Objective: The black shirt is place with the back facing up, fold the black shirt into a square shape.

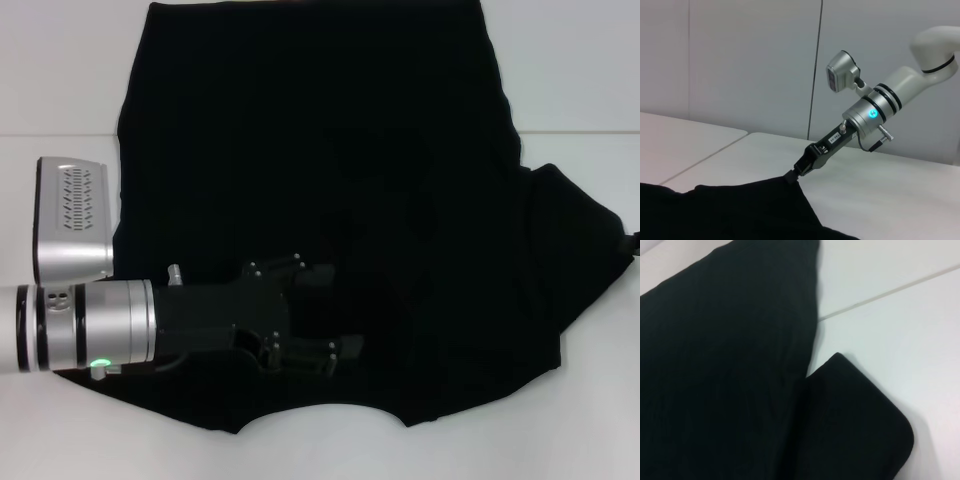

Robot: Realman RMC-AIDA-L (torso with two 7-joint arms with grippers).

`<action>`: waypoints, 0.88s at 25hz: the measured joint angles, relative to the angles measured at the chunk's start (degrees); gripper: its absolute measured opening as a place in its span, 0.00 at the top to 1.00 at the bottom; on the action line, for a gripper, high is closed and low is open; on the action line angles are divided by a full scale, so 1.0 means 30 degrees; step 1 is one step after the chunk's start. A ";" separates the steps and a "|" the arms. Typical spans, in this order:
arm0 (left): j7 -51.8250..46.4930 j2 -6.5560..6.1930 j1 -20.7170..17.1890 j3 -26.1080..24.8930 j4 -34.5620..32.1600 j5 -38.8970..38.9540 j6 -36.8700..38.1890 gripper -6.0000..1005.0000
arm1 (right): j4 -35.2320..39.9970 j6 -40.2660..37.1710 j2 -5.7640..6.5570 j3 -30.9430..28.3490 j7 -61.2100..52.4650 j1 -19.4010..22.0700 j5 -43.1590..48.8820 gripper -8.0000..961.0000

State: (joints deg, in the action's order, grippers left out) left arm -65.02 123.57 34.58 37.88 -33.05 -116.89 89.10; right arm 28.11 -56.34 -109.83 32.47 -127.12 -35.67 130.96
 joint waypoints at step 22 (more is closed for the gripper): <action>-0.0240 0.0023 -0.0041 0.0000 0.0000 0.0028 -0.0051 0.06 | 0.0241 0.1019 -0.0397 -0.1448 0.0947 -0.0705 -0.0002 0.95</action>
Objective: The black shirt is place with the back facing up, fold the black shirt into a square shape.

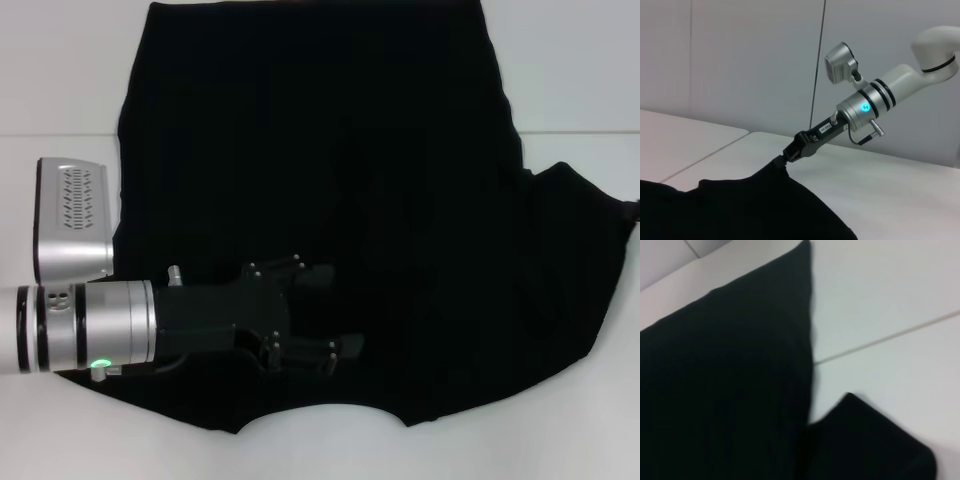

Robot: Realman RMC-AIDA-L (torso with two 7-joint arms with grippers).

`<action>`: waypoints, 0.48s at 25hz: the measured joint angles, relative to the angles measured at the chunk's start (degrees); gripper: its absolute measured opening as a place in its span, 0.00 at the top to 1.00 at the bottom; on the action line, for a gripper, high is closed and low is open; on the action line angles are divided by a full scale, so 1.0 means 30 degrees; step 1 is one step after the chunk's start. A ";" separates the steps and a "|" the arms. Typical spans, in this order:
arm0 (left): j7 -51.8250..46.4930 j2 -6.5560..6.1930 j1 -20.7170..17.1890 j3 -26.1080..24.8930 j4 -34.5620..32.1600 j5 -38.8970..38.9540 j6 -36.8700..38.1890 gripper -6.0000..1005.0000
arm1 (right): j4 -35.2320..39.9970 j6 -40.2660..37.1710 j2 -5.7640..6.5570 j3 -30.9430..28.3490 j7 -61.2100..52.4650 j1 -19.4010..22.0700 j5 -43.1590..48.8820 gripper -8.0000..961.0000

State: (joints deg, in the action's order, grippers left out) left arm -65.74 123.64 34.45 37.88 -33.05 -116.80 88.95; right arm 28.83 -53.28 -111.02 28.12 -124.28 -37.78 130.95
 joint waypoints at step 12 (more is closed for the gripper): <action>-0.0235 -0.0082 0.0069 -0.0035 0.0000 -0.0018 -0.0087 0.06 | -0.0170 -0.0419 -0.1065 0.1682 0.1049 -0.2409 0.0004 0.94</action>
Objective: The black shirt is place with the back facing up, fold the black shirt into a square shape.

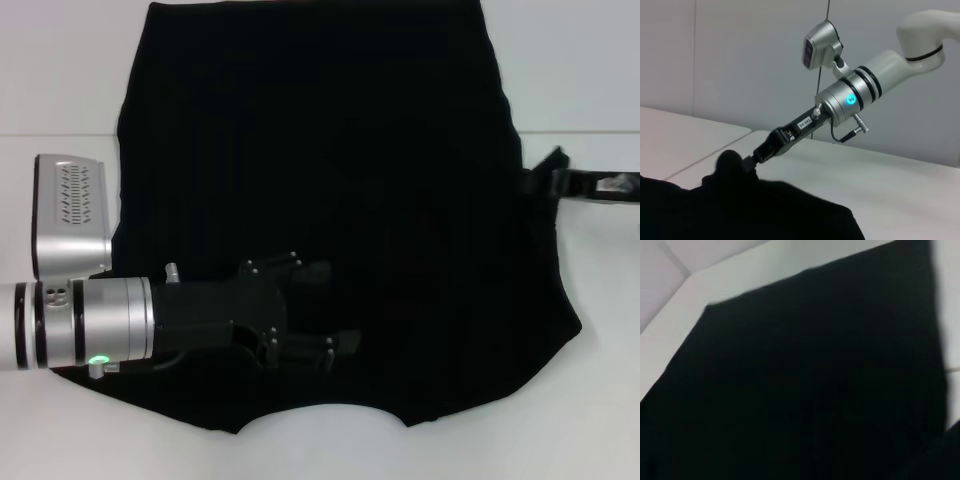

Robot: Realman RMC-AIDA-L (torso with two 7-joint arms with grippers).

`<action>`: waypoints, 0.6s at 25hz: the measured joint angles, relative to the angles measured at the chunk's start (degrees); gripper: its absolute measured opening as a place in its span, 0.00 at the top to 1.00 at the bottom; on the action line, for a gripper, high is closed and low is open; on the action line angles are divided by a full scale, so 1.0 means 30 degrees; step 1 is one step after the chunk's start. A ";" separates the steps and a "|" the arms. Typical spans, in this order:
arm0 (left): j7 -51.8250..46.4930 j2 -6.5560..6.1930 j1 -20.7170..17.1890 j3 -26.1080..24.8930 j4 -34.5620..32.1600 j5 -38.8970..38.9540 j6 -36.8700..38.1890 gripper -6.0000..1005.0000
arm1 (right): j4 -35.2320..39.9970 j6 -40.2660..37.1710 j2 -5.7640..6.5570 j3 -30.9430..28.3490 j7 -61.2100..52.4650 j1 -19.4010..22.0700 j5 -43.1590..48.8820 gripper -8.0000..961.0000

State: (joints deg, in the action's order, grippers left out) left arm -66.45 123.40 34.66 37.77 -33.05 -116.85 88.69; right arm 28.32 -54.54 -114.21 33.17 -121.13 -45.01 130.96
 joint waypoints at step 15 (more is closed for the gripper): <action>-0.0171 -0.0019 0.0114 -0.0023 0.0000 0.0012 -0.0240 0.06 | -0.0010 -0.1034 -0.0489 0.1857 -0.0156 -0.0784 0.0027 0.93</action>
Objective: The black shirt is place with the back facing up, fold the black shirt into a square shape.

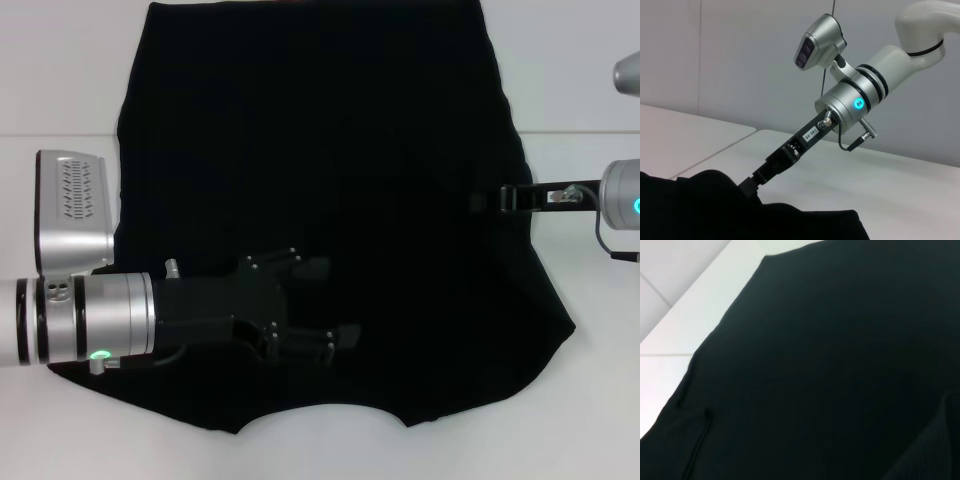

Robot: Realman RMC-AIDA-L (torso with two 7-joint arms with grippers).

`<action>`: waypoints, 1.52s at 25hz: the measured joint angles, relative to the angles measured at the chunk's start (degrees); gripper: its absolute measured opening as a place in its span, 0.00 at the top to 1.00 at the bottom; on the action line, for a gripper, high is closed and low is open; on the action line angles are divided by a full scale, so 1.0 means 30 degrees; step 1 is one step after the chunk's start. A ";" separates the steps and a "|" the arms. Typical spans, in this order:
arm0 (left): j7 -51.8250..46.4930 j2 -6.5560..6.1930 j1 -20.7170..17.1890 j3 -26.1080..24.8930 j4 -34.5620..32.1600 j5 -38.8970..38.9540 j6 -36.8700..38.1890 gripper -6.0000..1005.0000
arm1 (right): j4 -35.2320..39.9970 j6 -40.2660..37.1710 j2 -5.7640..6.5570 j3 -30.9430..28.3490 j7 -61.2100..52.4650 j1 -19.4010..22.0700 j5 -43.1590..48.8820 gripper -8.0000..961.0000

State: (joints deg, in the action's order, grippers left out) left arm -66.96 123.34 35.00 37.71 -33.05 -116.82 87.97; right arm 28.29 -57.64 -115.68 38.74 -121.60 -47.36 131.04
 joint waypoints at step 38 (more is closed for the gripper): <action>-0.8602 -0.0794 -0.2949 -0.5184 -0.3337 -0.0700 -0.1972 0.06 | 0.0838 -0.2886 -0.0906 0.0928 0.4488 0.1119 -0.4436 0.06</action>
State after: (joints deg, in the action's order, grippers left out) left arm -92.77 120.96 26.16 22.15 -43.06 -118.92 82.06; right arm 30.81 -66.30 -118.40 41.52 -108.13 -44.01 117.73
